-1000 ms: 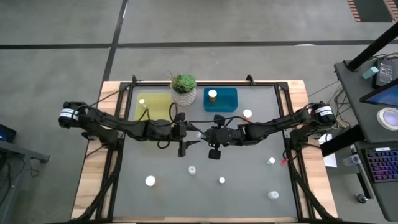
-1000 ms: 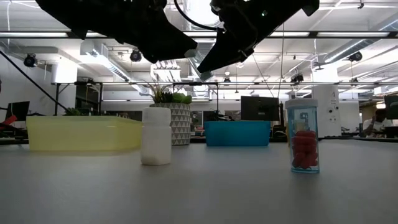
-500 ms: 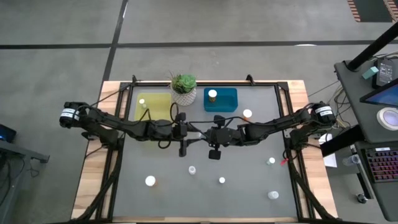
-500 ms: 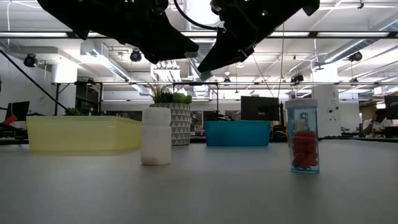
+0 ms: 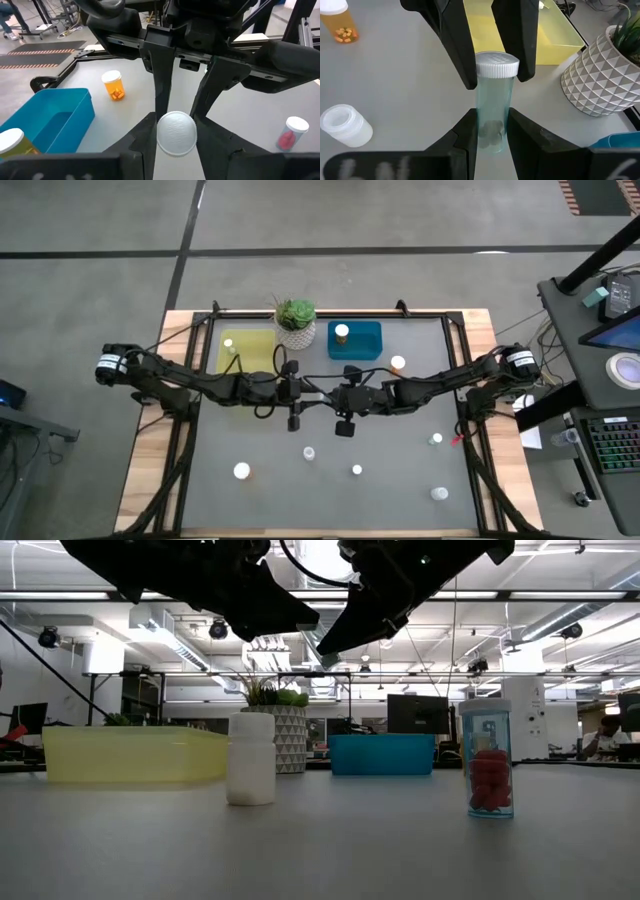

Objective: Pick and place medicine bottles into bin by pill shape (circle, oval)
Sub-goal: Put the blue tablet bottle into the yellow bin

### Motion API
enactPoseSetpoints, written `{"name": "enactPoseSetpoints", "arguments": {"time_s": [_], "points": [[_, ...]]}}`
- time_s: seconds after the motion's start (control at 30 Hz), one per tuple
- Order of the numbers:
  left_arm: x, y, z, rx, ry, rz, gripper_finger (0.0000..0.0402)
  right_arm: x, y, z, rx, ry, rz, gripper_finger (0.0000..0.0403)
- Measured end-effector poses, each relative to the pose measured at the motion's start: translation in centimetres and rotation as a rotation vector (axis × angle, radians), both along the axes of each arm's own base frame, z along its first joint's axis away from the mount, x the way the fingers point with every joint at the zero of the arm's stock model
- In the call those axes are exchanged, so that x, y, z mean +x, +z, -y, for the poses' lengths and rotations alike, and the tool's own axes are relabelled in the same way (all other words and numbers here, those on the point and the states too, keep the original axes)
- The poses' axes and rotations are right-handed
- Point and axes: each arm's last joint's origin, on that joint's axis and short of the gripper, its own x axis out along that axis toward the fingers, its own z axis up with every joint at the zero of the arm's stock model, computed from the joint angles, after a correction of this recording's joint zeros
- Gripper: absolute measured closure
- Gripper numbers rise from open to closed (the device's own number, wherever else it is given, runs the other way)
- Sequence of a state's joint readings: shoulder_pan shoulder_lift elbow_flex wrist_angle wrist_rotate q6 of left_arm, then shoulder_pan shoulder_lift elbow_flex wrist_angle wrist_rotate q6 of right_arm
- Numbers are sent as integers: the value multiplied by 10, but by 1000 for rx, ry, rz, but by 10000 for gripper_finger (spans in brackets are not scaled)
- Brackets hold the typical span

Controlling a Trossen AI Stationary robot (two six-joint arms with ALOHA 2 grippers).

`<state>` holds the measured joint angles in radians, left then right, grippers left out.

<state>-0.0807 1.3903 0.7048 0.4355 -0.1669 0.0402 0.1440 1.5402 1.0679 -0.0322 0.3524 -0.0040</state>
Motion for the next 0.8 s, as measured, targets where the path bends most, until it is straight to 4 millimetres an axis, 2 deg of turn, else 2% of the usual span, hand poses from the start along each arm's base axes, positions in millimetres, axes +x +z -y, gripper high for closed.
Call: {"name": "enactPoseSetpoints", "arguments": {"time_s": [0.67,0.8], "points": [[0,0,0,1,-1,-6,305,-1,-1,0,-17,1,-11,318],[0,0,0,2,-1,-6,304,-1,-1,0,-16,-5,-10,304]]}}
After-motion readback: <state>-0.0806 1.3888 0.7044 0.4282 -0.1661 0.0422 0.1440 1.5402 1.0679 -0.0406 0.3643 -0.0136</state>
